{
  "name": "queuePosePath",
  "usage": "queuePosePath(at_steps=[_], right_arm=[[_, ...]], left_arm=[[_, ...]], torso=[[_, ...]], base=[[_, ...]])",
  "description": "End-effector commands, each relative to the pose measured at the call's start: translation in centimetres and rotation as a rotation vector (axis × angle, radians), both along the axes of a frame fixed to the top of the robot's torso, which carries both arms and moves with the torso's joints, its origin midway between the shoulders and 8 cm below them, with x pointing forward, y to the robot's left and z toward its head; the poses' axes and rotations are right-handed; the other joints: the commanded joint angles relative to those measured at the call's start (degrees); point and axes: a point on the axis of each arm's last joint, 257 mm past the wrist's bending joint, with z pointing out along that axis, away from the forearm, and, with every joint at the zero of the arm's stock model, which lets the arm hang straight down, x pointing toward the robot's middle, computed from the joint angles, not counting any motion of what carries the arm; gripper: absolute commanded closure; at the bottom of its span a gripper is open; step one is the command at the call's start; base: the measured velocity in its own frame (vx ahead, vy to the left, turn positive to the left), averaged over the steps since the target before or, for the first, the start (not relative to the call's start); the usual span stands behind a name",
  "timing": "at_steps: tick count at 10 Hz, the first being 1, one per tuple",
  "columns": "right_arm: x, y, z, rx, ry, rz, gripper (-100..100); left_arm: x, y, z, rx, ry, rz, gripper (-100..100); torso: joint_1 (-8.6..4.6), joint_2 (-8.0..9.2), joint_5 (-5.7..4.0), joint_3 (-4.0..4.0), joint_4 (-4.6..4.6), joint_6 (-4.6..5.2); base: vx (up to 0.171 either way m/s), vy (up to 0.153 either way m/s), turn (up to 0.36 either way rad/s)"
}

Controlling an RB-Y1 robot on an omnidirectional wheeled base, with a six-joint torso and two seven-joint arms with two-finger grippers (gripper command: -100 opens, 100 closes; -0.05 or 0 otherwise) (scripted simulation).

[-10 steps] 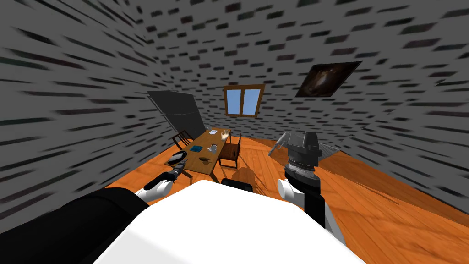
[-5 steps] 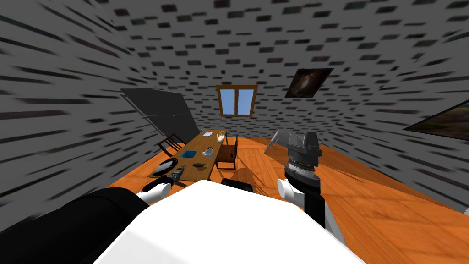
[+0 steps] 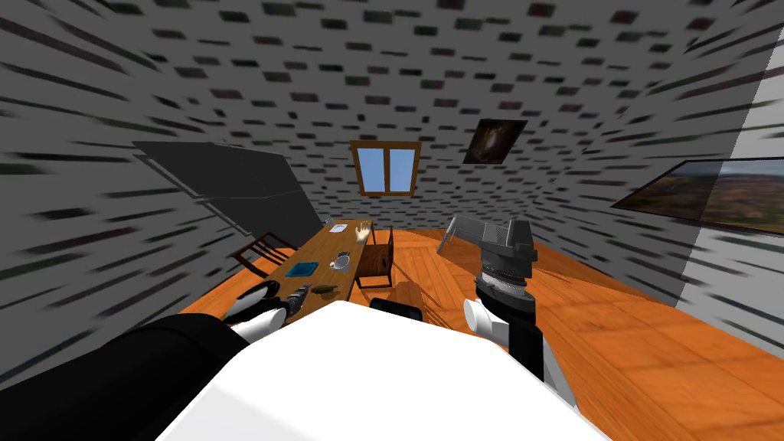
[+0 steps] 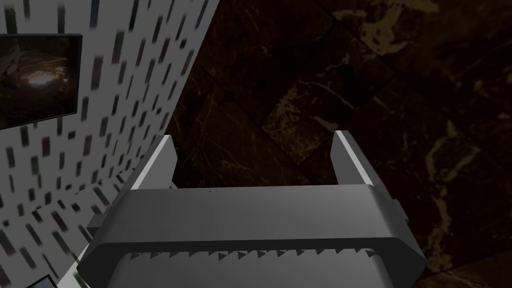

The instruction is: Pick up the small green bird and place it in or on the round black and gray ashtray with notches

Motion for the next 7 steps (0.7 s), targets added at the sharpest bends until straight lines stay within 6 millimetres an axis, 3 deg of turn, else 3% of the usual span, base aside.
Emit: queuePosePath(at_steps=[1,7], right_arm=[[0.0,0.0,0.0,0.0,0.0,0.0,0],[0.0,0.0,0.0,0.0,0.0,0.0,0]], left_arm=[[-1.4,-0.9,-1.6,-0.056,0.046,0.023,-100],[-5.0,-4.0,-4.8,-0.19,0.154,0.067,-100]], torso=[[0.0,0.0,0.0,0.0,0.0,0.0],[-0.1,0.04,-0.03,0.02,0.01,-0.03]], base=[[0.082,0.072,-0.313],[0.048,0.048,-0.126]])
